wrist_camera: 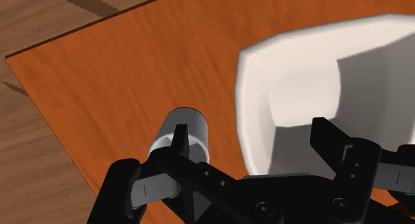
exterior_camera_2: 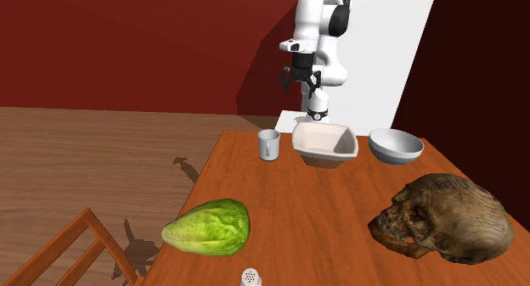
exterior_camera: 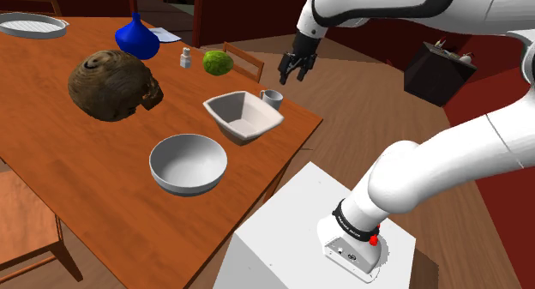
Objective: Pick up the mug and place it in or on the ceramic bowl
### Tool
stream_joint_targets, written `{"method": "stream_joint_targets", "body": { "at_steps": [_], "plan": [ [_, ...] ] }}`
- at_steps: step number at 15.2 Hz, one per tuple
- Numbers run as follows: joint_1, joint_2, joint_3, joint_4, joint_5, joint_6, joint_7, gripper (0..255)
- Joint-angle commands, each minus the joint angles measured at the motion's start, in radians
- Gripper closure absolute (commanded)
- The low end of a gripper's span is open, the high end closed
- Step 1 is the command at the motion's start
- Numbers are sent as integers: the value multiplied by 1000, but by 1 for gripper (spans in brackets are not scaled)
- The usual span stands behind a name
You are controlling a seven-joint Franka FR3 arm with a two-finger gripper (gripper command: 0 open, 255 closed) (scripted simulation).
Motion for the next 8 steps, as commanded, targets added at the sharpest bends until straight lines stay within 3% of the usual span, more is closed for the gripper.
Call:
{"method": "stream_joint_targets", "body": {
  "at_steps": [1, 8],
  "plan": [
    [0, 71, -13, 12, 0, 55, -11, 0],
    [-4, 332, -53, 103, 23, 206, -64, 0]
  ]
}}
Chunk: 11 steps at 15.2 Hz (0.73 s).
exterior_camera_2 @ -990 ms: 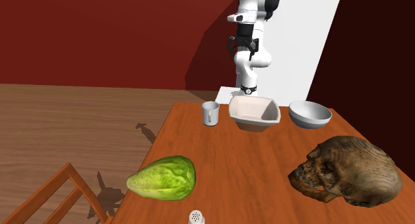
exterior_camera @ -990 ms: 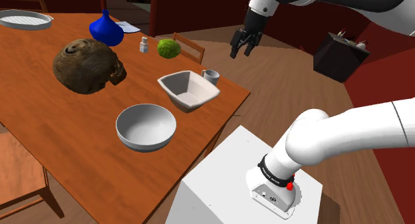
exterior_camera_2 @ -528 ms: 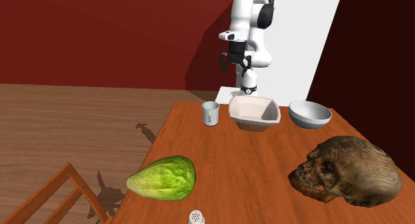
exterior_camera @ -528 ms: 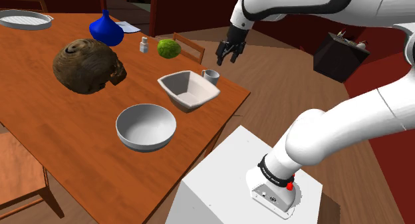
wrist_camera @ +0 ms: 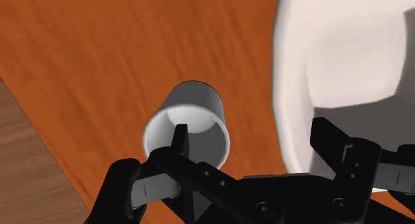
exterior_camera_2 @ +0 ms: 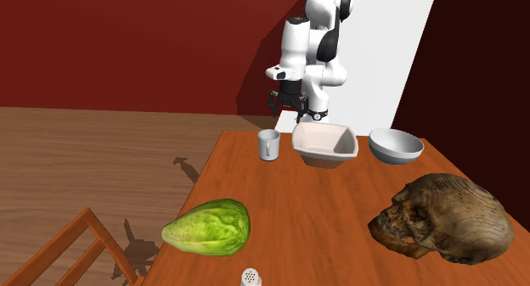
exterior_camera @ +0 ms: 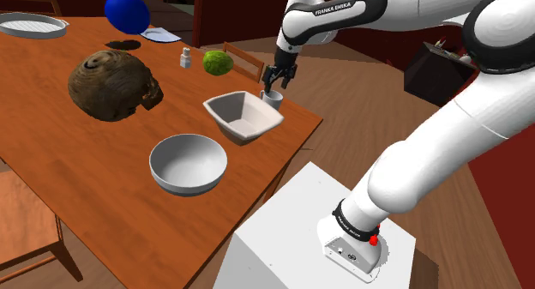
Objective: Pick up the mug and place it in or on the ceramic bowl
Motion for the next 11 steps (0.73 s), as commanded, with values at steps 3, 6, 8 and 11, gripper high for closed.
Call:
{"method": "stream_joint_targets", "body": {
  "at_steps": [3, 6, 8, 11],
  "plan": [
    [-5, 152, -16, 70, 24, 71, -33, 0],
    [-9, 200, -18, 76, 33, 110, -42, 0],
    [-11, 215, -19, 65, 36, 136, -45, 0],
    [-11, 238, -21, 49, 41, 175, -48, 0]
  ]
}}
